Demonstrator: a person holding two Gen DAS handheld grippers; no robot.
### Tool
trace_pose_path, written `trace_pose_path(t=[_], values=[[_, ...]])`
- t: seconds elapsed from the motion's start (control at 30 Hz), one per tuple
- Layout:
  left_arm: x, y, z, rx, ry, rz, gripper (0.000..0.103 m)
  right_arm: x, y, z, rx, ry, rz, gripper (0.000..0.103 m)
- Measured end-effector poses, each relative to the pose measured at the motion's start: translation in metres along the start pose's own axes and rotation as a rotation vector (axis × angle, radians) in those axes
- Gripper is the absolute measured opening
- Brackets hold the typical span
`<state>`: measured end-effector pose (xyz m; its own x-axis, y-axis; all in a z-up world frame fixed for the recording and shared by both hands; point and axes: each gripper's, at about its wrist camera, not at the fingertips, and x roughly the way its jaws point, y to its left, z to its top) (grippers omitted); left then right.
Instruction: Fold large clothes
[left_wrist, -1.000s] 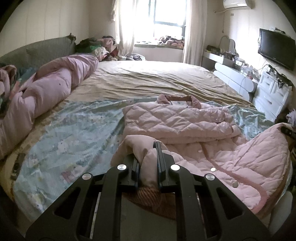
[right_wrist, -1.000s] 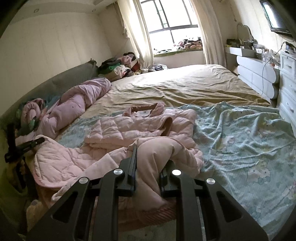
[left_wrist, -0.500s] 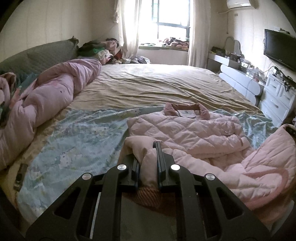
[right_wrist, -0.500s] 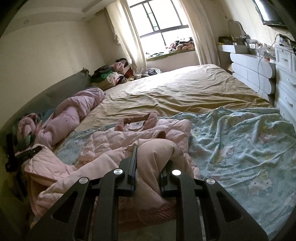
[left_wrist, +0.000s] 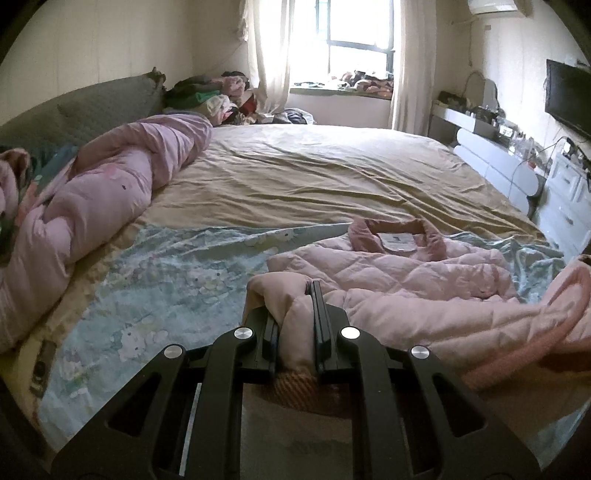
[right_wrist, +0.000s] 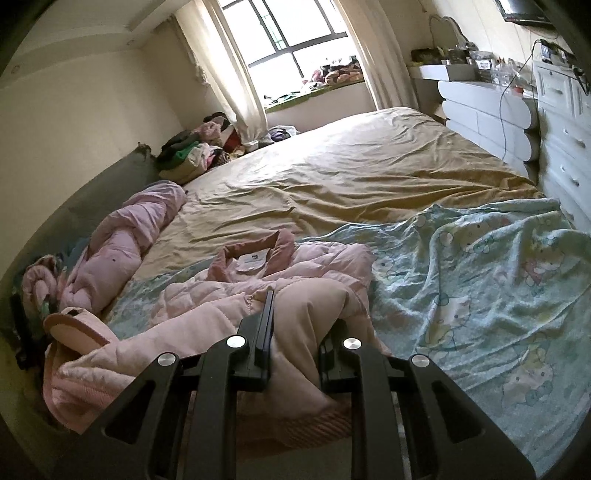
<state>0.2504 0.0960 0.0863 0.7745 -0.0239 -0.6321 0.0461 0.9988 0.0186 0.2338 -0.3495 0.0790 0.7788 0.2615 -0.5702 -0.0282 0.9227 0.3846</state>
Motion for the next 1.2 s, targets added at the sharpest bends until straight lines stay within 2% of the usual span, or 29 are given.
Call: trace_pose_path(t=[1.03,1.2], values=[[0.069,0.002,0.035,-0.011,0.044,0.054,0.007,0.087,-0.023,0.048,0.135,0.107,-0.055,0.018],[0.087,0.002,0.037,-0.008,0.071,0.063,0.008,0.100,-0.037,0.055,0.237,0.132,-0.009,0.025]])
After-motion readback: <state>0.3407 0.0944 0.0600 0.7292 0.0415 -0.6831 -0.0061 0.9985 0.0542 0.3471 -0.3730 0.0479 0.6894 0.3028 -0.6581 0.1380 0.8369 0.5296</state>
